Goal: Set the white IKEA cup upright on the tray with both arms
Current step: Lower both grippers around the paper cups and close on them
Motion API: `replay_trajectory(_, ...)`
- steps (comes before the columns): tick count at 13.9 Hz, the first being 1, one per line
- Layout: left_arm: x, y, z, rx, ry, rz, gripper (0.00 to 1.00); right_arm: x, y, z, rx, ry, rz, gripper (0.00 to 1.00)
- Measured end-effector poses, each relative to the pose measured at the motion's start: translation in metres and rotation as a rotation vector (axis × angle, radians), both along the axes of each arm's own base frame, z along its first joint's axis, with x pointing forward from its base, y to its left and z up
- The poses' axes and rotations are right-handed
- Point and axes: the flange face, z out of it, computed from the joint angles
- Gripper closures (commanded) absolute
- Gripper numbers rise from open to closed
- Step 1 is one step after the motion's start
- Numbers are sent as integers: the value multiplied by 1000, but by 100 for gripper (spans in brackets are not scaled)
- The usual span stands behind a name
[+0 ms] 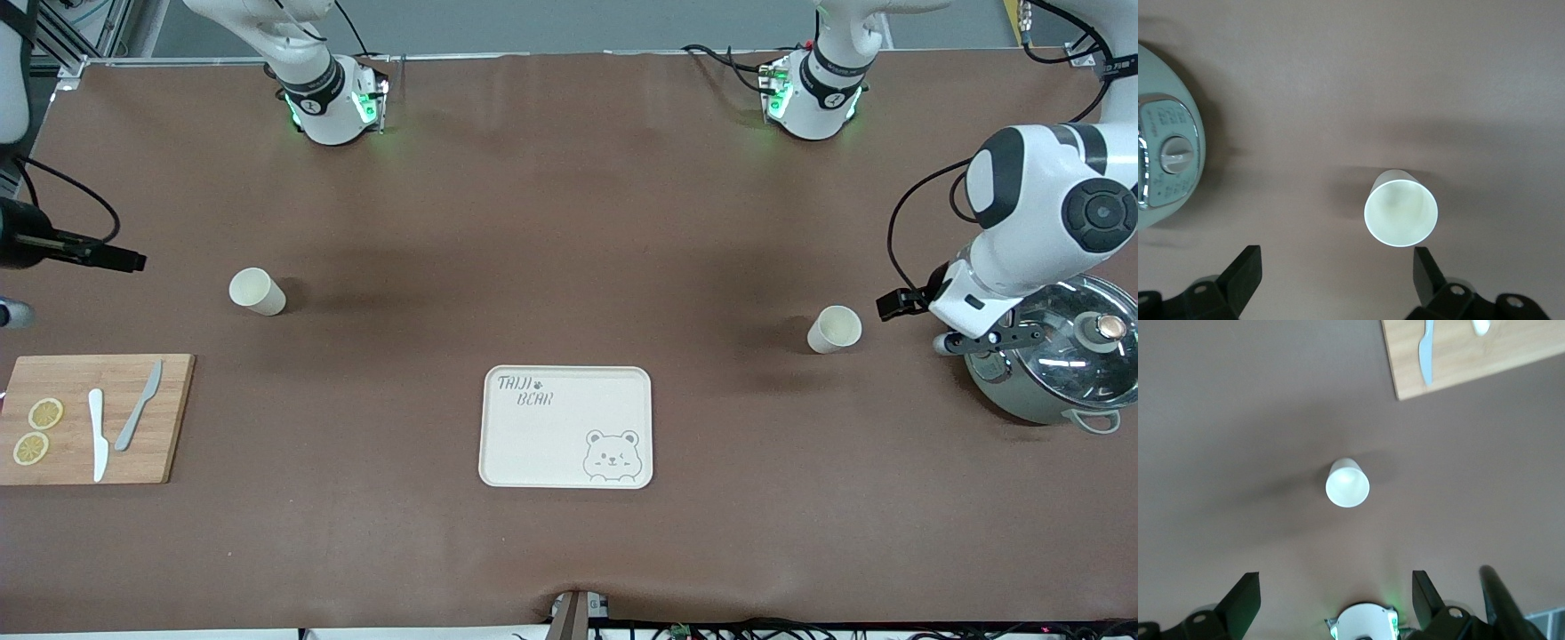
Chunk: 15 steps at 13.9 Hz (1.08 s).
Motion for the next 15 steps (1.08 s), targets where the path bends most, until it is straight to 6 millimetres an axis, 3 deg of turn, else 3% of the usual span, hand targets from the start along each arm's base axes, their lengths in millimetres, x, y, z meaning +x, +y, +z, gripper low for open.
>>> replay_trajectory(2, -7, 0, -15, -1, 10, -2, 3, -4, -10, -26, 0, -8, -15, 0)
replay_trajectory(5, -18, -1, -45, -4, -4, -5, 18, -27, -20, -60, 4, -15, -32, 0)
replay_trajectory(8, -24, -1, -74, -6, -4, -8, 21, -48, -20, -95, 9, 5, -36, 0)
replay_trajectory(11, -21, -3, -95, -8, -8, -12, 23, -67, -26, -144, 0, -43, -24, 0)
replay_trajectory(14, -21, -4, -116, -8, 10, -14, 27, -90, -53, -181, 13, -85, -11, 0)
replay_trajectory(15, -21, -4, -123, -10, 14, -13, 37, -97, -66, -191, 17, -108, -5, 0)
